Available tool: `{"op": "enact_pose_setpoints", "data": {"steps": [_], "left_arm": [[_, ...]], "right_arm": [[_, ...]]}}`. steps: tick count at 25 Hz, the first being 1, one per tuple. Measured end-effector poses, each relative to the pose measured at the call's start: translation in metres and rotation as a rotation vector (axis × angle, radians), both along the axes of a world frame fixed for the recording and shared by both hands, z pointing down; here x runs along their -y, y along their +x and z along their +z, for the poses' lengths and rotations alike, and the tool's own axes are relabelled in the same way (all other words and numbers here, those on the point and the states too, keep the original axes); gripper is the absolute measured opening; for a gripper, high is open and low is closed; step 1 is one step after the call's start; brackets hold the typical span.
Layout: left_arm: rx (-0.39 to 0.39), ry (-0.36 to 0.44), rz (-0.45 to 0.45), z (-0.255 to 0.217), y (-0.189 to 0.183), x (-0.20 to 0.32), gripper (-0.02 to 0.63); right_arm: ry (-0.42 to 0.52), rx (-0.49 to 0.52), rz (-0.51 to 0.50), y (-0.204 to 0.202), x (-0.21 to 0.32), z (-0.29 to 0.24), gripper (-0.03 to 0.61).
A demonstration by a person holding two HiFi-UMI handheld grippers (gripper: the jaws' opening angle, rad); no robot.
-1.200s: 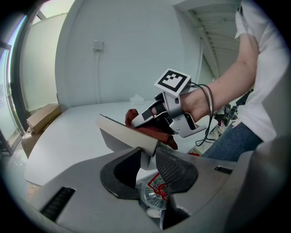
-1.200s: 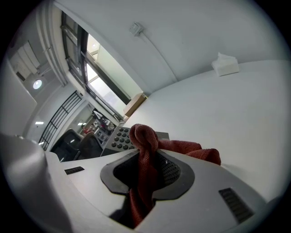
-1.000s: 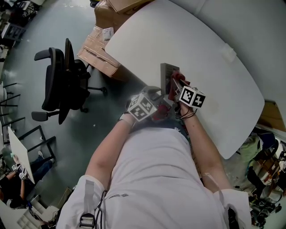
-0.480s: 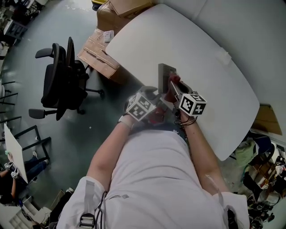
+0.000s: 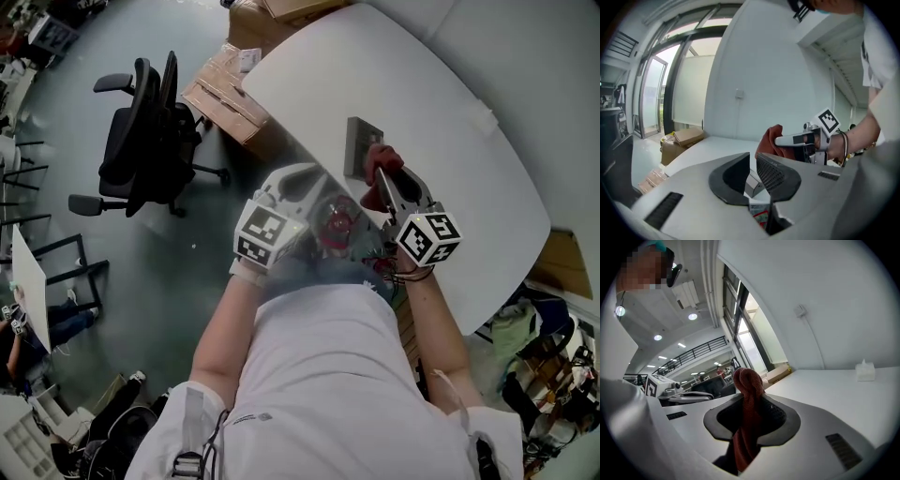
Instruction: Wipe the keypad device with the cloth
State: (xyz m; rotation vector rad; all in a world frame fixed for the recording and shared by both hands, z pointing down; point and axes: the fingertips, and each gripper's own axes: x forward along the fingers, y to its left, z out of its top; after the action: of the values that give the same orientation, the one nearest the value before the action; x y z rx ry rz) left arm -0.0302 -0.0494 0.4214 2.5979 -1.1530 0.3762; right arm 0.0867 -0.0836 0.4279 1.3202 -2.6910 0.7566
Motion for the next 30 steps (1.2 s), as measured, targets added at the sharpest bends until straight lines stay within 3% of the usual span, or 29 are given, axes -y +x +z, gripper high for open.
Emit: {"op": "enact_pose_setpoints", "data": {"steps": [4, 13, 18, 24, 30], "left_arm": [[-0.065, 0.048, -0.029, -0.028, -0.013, -0.020, 0.049], [-0.106, 0.146, 0.058, -0.057, -0.052, -0.079, 0.049], [-0.177, 0.157, 0.090, -0.076, -0.093, -0.126, 0.040], [-0.189, 0.146, 0.160, -0.075, -0.121, -0.175, 0.034], [-0.184, 0.157, 0.181, -0.078, -0.128, -0.198, 0.031]], "right_arm": [[0.036, -0.001, 0.011, -0.008, -0.024, -0.018, 0.089], [0.127, -0.030, 0.100, -0.047, -0.092, -0.055, 0.089], [0.154, -0.056, 0.176, -0.080, -0.151, -0.071, 0.089], [0.186, -0.062, 0.241, -0.104, -0.209, -0.080, 0.089], [0.221, -0.087, 0.225, -0.121, -0.237, -0.090, 0.089]]}}
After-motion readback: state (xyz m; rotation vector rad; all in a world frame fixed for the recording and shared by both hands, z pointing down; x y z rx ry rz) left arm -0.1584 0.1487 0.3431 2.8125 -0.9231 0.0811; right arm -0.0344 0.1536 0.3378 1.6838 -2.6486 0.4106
